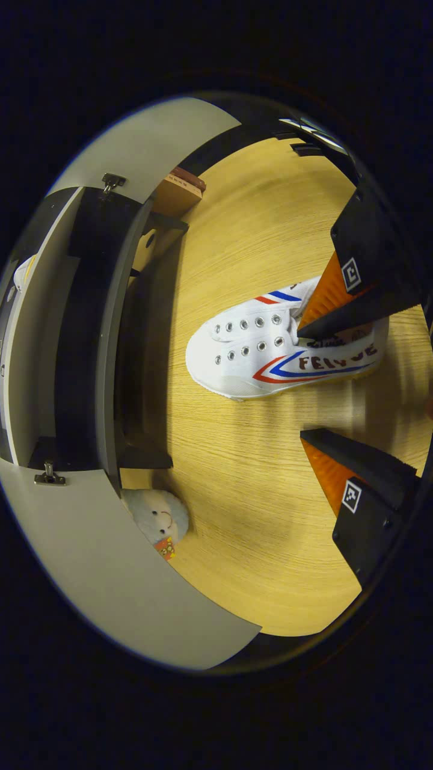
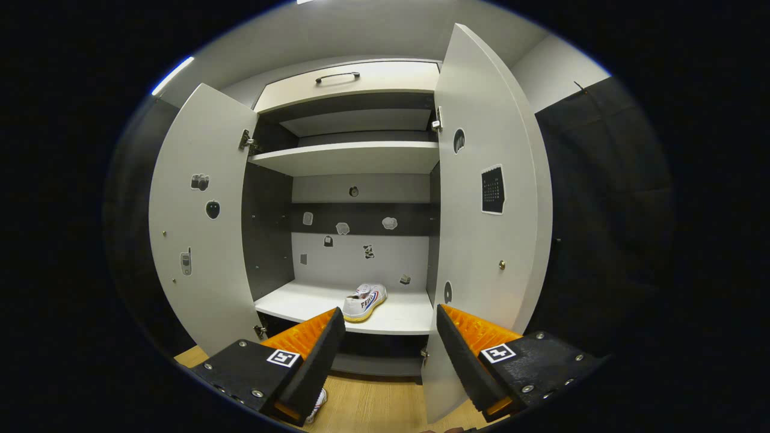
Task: Grab one shoe with the right hand and put it into the shoe cabinet, grab the other shoe with the left hand and put it into the shoe cabinet; then close the right door with the right hand and the left door with the left hand.
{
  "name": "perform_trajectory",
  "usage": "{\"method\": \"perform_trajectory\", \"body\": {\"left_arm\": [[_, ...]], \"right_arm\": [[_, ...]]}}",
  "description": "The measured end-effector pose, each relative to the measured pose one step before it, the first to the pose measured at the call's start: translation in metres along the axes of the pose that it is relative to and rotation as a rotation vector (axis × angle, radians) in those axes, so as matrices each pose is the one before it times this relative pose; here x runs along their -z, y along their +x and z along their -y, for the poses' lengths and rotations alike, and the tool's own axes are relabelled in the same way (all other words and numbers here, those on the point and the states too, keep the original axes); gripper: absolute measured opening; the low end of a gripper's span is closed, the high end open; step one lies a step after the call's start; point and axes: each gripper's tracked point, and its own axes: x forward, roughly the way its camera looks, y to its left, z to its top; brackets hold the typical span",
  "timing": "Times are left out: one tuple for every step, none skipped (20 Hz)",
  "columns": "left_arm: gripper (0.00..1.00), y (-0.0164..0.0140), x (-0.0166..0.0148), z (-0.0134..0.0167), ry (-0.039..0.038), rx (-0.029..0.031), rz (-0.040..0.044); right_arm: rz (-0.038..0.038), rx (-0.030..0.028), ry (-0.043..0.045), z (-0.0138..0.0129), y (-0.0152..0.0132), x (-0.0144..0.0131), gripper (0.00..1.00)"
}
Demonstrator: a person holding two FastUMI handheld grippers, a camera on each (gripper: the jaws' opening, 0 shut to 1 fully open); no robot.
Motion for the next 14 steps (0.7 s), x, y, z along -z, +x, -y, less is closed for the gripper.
{"method": "perform_trajectory", "body": {"left_arm": [[0.99,0.00273,-0.00070,-0.00232,0.00501,-0.00344,0.00731],[0.91,0.00005,0.00159,-0.00045,0.00588,0.00251,-0.01086],[0.89,0.00077,-0.00138,0.00404,-0.00809,0.01931,0.00553],[0.88,0.00269,-0.00060,0.00326,-0.01418,0.01202,0.00108],[0.76,-0.00017,0.00077,0.00554,-0.00881,0.01562,-0.00835],[0.57,0.00076,-0.00053,0.00338,-0.00045,0.00456,0.00014],[0.49,0.00087,0.00036,-0.00086,0.00855,-0.00981,-0.00760],[0.42,-0.00157,0.00003,0.00048,0.01411,-0.00313,-0.00675],[0.42,0.00070,-0.00059,-0.00169,0.00990,-0.00926,-0.00803],[0.41,0.00191,0.00065,-0.00073,-0.01116,0.00409,-0.00644],[0.31,-0.00173,0.00090,0.00108,0.00078,0.00163,-0.01589],[0.32,0.00171,0.00196,-0.00561,-0.00752,-0.02435,-0.01388],[0.16,-0.00123,-0.00360,0.00070,-0.00166,-0.00459,-0.00045],[0.14,-0.00108,0.00109,-0.00177,0.00721,-0.00484,-0.00873]], "right_arm": [[-0.00224,0.00286,-0.00288,0.00147,0.00064,0.00047,0.94],[-0.00031,0.00283,-0.00150,0.00084,0.00038,0.00037,0.94],[-0.00100,0.00038,0.00102,0.00080,0.00000,0.00088,0.94],[-0.00473,-0.00075,0.00337,-0.00006,-0.00029,0.00180,0.94],[-0.00560,-0.00236,0.00272,-0.00049,0.00013,0.00164,0.94],[-0.00397,-0.00225,0.00004,-0.00008,0.00075,0.00098,0.94],[-0.00293,0.00024,-0.00227,0.00024,0.00042,0.00125,0.94],[-0.00187,0.00198,-0.00206,0.00057,0.00026,0.00099,0.94],[-0.00155,0.00050,0.00132,-0.00023,0.00023,0.00029,0.94],[-0.00213,-0.00284,0.00477,-0.00126,-0.00050,0.00067,0.94],[-0.00148,-0.00242,0.00562,-0.00080,-0.00065,0.00045,0.94],[-0.00139,-0.00161,0.00276,-0.00116,-0.00045,-0.00027,0.94],[0.00126,-0.00006,-0.00275,-0.00068,-0.00015,-0.00012,0.94],[0.00094,0.00127,-0.00570,-0.00079,-0.00031,-0.00058,0.94]]}}
